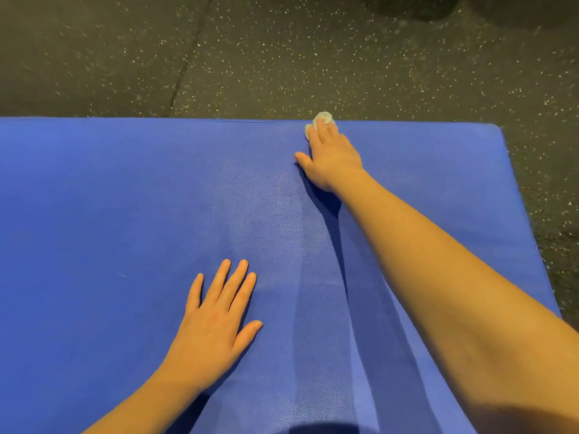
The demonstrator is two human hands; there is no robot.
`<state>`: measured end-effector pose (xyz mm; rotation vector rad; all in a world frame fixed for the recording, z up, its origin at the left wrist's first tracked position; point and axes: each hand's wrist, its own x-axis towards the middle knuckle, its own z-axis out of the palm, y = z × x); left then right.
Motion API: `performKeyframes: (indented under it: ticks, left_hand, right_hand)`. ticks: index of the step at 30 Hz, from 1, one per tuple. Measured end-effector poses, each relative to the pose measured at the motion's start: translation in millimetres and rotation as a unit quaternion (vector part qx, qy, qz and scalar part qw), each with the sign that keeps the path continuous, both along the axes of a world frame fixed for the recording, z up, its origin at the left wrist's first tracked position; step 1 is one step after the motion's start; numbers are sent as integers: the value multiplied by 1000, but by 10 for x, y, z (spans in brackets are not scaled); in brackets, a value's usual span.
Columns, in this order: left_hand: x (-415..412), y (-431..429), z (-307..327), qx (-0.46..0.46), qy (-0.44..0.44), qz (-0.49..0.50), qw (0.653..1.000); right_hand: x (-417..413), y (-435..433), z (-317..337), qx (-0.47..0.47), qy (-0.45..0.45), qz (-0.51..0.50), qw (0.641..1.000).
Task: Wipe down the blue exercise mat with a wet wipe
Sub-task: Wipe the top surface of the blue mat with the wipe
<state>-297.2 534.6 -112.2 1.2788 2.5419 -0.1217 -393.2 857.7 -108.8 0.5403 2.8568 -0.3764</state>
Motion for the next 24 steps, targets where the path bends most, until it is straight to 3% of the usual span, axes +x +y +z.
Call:
performKeyframes:
  ticks: [2,6,9,11,12,17,22,24]
  left_hand:
    - [-7,-64,-5,-3,-3,-16,1000]
    - [30,-140,-2,4,-5,-21,1000]
    - [99,-185,1,13,-8,-16,1000]
    - [140,-234,8,18,-15,-17,1000]
    - [160,-267,16,18,-19,-20,999]
    - [290,-502,45,32,-49,-34,998]
    - [309,-547,51,57,-68,-9,996]
    - [305,-539,44,61,-73,-2,995]
  right_hand:
    - [18,-210,-32,-14,26,23,999]
    - [250,-387,-34,-9,33,239,970]
    - [268,-292,-42,20,36,152,988]
    - [354,-426,-72,-16,47,66,997]
    - [441,-555,-91,-40,60,66,995]
    - [1046,-831,-98,-73,62,264,960]
    - [1190,-842,-15,-58,48,99,992]
    - [1376,-1071,-30,-91,49,134,986]
